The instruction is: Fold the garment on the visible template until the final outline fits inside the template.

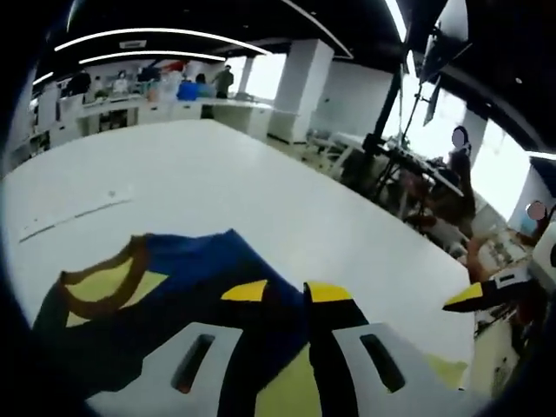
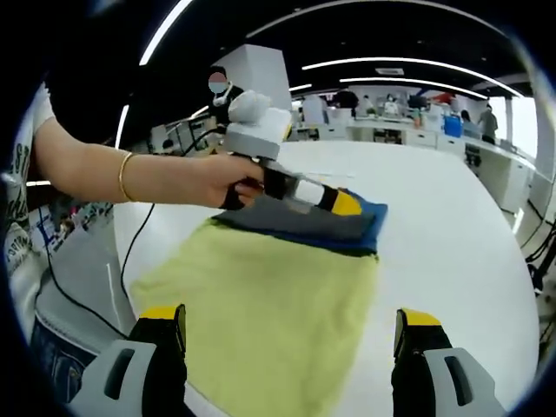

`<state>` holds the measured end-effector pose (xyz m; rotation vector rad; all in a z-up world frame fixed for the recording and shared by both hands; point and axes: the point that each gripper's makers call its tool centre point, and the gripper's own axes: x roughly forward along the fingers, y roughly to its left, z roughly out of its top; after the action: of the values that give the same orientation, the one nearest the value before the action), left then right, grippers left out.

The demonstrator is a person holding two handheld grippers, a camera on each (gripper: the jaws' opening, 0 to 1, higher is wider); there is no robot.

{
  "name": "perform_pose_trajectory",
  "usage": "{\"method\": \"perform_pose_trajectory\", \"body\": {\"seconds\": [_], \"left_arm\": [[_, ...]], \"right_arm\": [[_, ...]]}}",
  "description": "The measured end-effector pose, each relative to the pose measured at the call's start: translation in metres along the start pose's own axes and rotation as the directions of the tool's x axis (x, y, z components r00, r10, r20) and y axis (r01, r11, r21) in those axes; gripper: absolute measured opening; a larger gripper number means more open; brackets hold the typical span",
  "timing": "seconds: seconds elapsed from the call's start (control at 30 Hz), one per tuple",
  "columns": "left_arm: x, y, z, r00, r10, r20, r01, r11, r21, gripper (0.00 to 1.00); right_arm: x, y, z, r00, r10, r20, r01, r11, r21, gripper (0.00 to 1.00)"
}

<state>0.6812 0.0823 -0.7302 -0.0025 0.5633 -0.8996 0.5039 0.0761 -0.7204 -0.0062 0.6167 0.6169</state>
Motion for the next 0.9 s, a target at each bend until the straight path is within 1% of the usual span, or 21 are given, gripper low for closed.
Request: {"method": "perform_pose_trajectory", "body": {"seconds": [0.1, 0.23, 0.3, 0.33, 0.37, 0.43, 0.5, 0.63, 0.8, 0.9], "left_arm": [[-0.007, 0.004, 0.000, 1.000, 0.007, 0.021, -0.008, 0.999, 0.039, 0.30], [-0.016, 0.011, -0.002, 1.000, 0.021, 0.024, -0.023, 0.996, 0.083, 0.47], [-0.021, 0.014, -0.001, 0.999, 0.026, 0.034, -0.029, 0.996, 0.088, 0.54], [-0.023, 0.015, 0.001, 0.999, 0.030, 0.039, -0.033, 0.995, 0.093, 0.59], [-0.027, 0.016, 0.004, 0.998, 0.030, 0.057, -0.036, 0.994, 0.106, 0.63], [-0.032, 0.018, 0.005, 0.998, 0.026, 0.064, -0.034, 0.992, 0.123, 0.69], [-0.038, 0.021, 0.006, 0.998, 0.020, 0.063, -0.029, 0.990, 0.141, 0.74], [-0.053, 0.032, 0.005, 0.997, 0.033, 0.069, -0.043, 0.986, 0.163, 0.83], [-0.074, 0.042, 0.003, 0.996, 0.047, 0.081, -0.061, 0.983, 0.176, 0.92], [-0.089, 0.050, -0.002, 0.995, 0.051, 0.088, -0.066, 0.983, 0.173, 0.96]], "right_arm": [[0.000, 0.002, 0.000, 1.000, 0.006, -0.002, -0.006, 1.000, -0.005, 0.99], [0.001, 0.004, 0.001, 1.000, 0.017, -0.006, -0.017, 1.000, -0.015, 0.99], [0.002, 0.005, 0.003, 1.000, 0.023, -0.004, -0.023, 1.000, -0.019, 0.99], [0.002, 0.005, 0.003, 1.000, 0.024, -0.004, -0.024, 1.000, -0.020, 0.99], [0.002, 0.005, 0.004, 1.000, 0.026, -0.004, -0.026, 0.999, -0.024, 0.99], [0.002, 0.006, 0.006, 1.000, 0.028, -0.003, -0.028, 0.999, -0.029, 0.99], [0.002, 0.007, 0.009, 1.000, 0.031, 0.000, -0.031, 0.999, -0.036, 0.99], [0.002, 0.009, 0.013, 0.999, 0.040, 0.007, -0.039, 0.998, -0.046, 0.99], [0.001, 0.012, 0.017, 0.999, 0.045, 0.009, -0.044, 0.997, -0.055, 0.99], [0.000, 0.016, 0.018, 0.999, 0.049, 0.010, -0.049, 0.997, -0.061, 0.99]]}}
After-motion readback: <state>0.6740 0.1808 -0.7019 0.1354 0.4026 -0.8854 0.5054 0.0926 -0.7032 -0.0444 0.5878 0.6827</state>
